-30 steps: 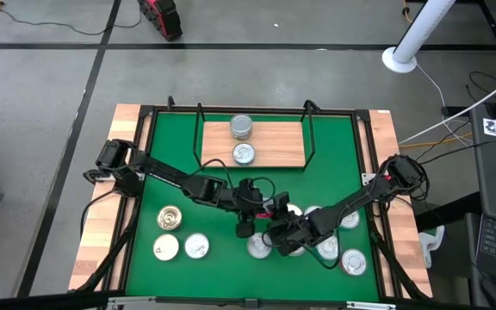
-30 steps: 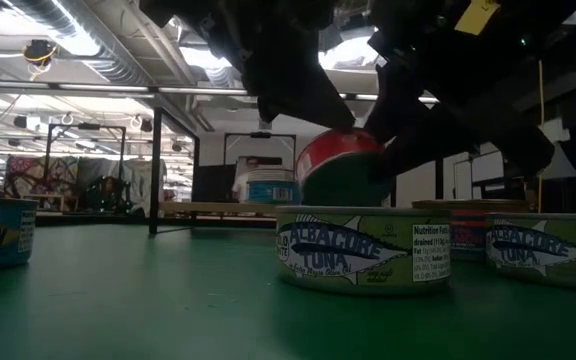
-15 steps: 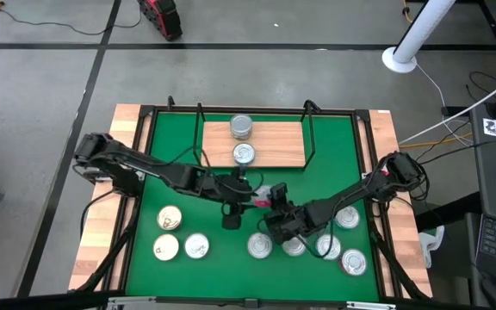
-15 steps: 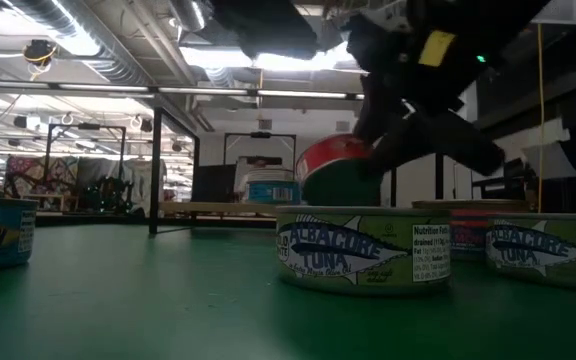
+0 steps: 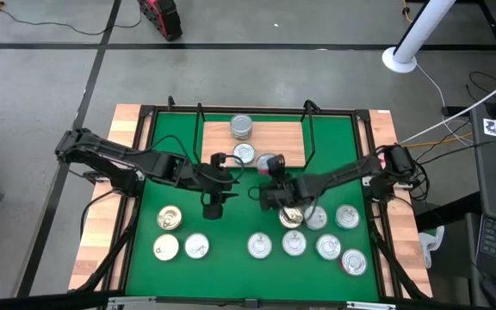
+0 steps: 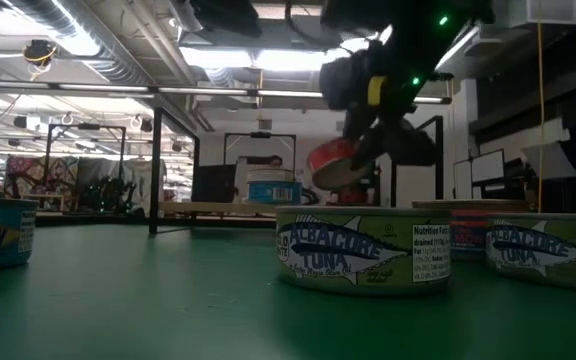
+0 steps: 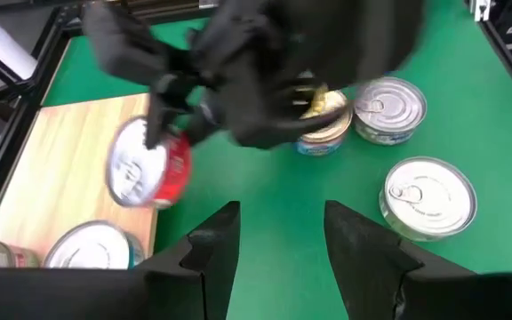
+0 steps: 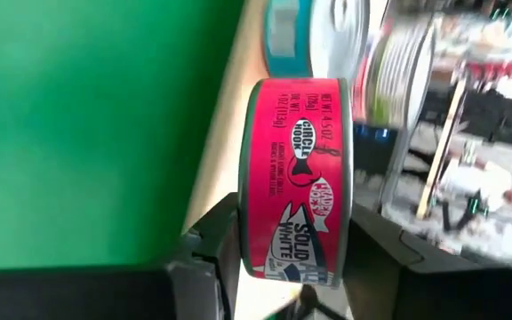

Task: Stack canned seafood by type on shelf
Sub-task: Put the red tuna can on the shelf

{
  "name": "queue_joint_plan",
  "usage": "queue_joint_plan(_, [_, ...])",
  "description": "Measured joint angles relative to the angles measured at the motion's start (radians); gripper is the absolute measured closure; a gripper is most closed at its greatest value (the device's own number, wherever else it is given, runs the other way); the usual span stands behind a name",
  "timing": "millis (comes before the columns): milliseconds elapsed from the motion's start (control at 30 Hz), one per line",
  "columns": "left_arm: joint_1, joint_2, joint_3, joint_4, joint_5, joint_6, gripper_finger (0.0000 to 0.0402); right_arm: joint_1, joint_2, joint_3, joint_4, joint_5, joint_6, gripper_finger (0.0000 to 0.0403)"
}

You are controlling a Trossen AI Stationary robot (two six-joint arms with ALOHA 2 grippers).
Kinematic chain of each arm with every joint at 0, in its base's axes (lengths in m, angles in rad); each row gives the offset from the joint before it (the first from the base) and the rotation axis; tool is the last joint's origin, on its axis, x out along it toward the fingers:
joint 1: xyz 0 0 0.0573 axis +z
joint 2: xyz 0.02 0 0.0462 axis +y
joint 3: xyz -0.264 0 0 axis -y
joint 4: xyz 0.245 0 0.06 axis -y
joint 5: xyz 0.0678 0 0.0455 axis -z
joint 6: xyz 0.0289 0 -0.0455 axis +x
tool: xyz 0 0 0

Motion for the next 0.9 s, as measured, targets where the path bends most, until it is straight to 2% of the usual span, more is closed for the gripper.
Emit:
queue_joint_plan(133, [0.0, 0.0, 0.0, -0.008, 0.0, 0.002, 0.0242, -0.078, 0.0, 0.0, -0.026, -0.014, -0.001, 0.0261])
queue_joint_plan(500, [0.002, 0.001, 0.0, -0.029, -0.004, 0.006, 0.0242, -0.275, 0.0, 0.0, 0.075, -0.168, -0.096, 0.0261])
queue_joint_plan(733, [0.002, 0.001, 0.0, -0.029, -0.004, 0.006, 0.0242, -0.361, -0.001, 0.0, 0.194, -0.261, -0.189, 0.026])
queue_joint_plan(900, [0.002, 0.002, 0.0, -0.029, -0.004, 0.006, 0.0242, -0.402, -0.002, 0.001, 0.21, -0.312, -0.193, 0.026])
